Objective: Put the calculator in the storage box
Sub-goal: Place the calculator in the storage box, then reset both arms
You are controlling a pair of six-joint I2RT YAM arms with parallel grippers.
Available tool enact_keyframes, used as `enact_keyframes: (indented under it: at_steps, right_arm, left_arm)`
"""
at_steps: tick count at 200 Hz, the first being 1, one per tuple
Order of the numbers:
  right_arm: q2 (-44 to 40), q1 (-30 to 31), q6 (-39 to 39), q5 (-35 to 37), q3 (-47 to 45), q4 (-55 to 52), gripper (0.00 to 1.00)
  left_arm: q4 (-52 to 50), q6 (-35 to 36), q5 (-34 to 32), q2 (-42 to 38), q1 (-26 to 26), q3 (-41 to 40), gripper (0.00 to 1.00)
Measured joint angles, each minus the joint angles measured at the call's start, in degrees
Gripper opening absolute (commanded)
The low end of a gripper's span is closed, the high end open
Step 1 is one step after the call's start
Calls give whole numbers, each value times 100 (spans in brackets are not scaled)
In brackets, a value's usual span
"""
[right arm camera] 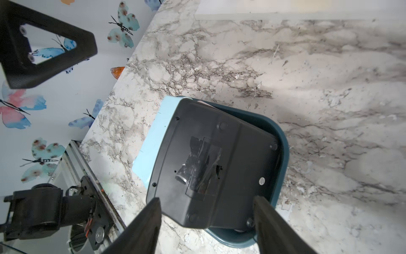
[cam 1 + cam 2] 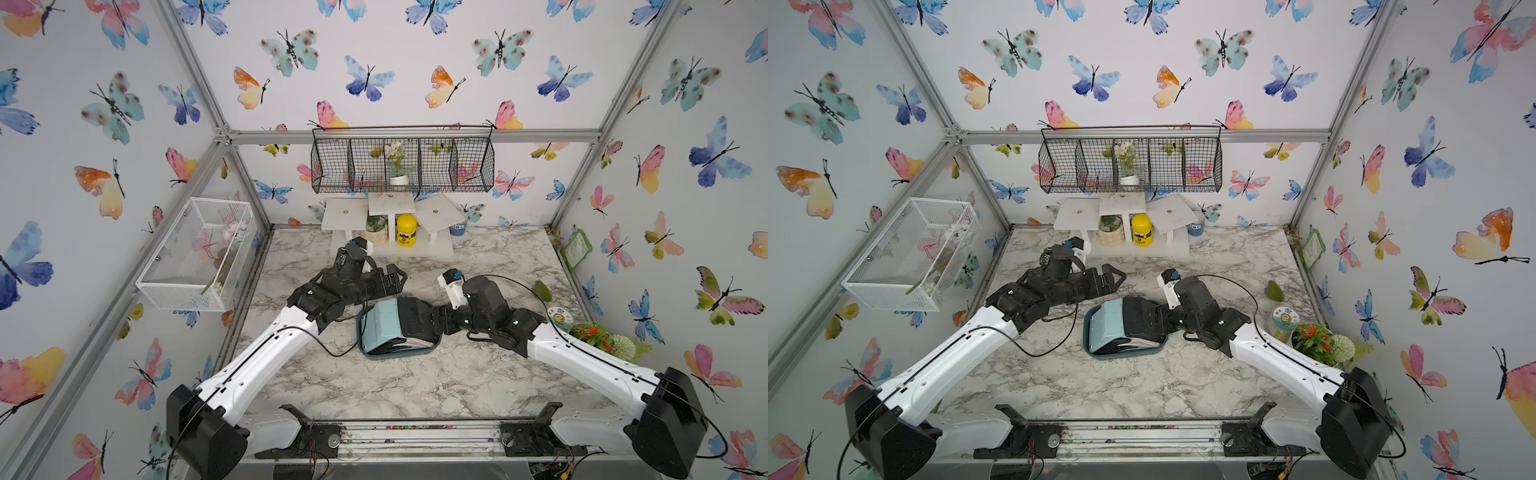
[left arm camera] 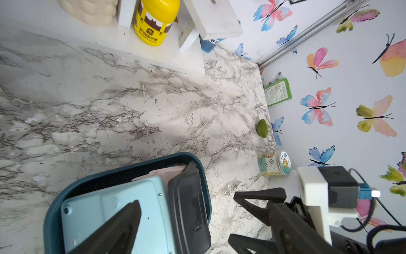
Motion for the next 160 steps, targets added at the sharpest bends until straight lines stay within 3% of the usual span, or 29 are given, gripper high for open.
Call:
enact_keyframes:
  at_steps: [38, 116, 160]
  right_arm:
    - [-459, 0, -17, 120, -2, -293, 98]
    - [-1252, 0, 11, 293, -308, -603, 98]
    - [-1637, 0, 7, 435, -837, -599, 98]
  left_arm:
    - [-50, 48, -299, -955, -42, -496, 99]
    - [-315, 166, -1051, -2758, -59, -1335, 99]
    - [-321, 219, -1386, -3609, -59, -2216, 99]
